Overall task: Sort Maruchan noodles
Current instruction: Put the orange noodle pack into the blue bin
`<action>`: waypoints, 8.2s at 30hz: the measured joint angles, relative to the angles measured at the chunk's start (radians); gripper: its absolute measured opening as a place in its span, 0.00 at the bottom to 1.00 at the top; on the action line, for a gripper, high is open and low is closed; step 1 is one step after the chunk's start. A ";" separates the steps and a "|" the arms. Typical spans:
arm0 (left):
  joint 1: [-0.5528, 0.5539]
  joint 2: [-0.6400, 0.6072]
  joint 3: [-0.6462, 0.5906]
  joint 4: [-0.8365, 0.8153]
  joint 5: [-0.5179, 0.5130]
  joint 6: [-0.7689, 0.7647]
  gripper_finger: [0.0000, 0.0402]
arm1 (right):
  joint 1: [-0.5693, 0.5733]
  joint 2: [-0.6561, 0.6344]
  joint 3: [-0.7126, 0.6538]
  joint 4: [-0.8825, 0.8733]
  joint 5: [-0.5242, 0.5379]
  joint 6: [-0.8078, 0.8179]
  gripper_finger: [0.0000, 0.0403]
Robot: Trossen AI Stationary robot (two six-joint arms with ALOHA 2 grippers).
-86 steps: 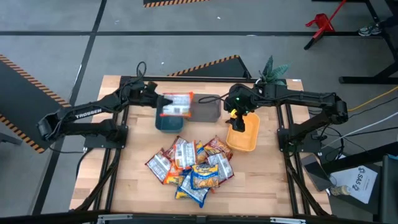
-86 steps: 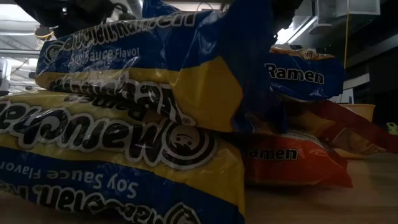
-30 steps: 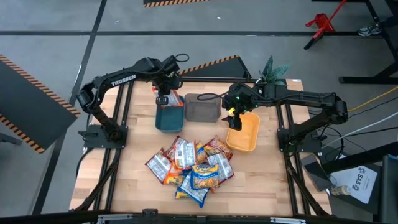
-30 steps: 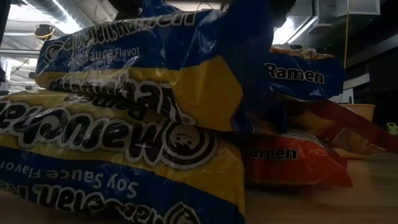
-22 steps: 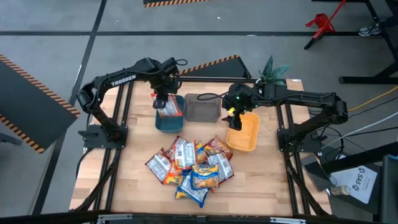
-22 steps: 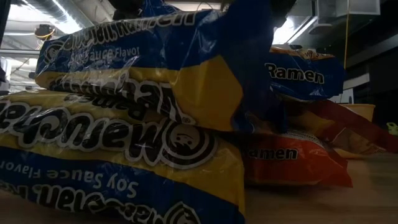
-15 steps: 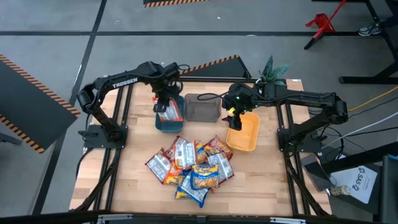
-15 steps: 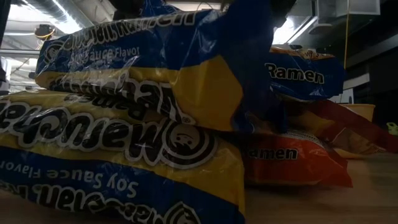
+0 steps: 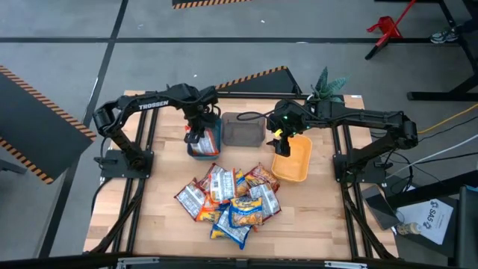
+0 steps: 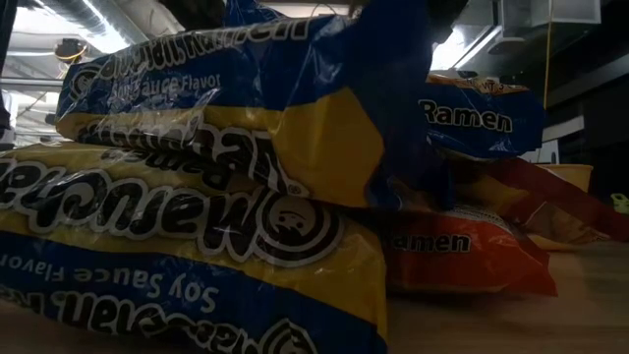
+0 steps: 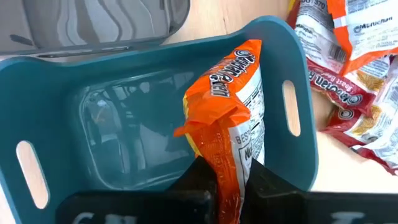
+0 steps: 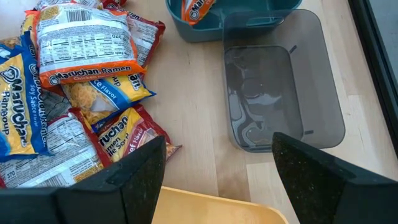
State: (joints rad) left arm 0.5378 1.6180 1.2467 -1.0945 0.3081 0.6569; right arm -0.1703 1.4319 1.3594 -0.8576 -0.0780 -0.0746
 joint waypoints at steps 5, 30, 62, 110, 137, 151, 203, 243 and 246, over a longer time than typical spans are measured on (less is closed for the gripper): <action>0.001 0.000 -0.029 0.017 0.001 0.005 0.02 | 0.000 0.000 0.000 0.000 0.000 0.000 0.70; -0.017 0.059 -0.067 0.086 0.015 0.020 0.20 | 0.000 0.000 0.000 0.003 0.000 0.000 0.70; -0.084 0.054 0.254 -0.197 0.201 -0.177 0.43 | 0.000 0.000 0.000 0.003 0.000 0.012 0.70; -0.935 -0.502 -0.622 1.069 -0.692 -1.808 0.43 | 0.165 0.042 -0.310 0.421 0.113 0.767 0.70; -1.070 -0.372 -0.715 1.129 -0.730 -2.213 0.51 | 0.328 0.235 -0.378 0.836 0.243 1.160 0.70; -1.056 -0.239 -0.715 1.295 -0.760 -2.299 0.54 | 0.327 0.271 -0.377 0.886 0.241 1.205 0.70; -0.926 -0.133 -0.715 1.458 -0.737 -2.276 0.46 | 0.327 0.399 -0.342 1.049 0.094 1.165 0.70; -0.922 -0.132 -0.715 1.578 -0.739 -2.278 0.24 | 0.303 0.326 -0.312 0.981 0.058 1.036 0.70; -0.922 -0.132 -0.715 1.587 -0.739 -2.278 0.23 | 0.289 0.300 -0.312 0.943 0.058 1.014 0.70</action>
State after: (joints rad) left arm -0.3843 1.4857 0.5320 0.4921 -0.4312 -1.6215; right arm 0.1182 1.7320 1.0477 0.0850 -0.0202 0.9395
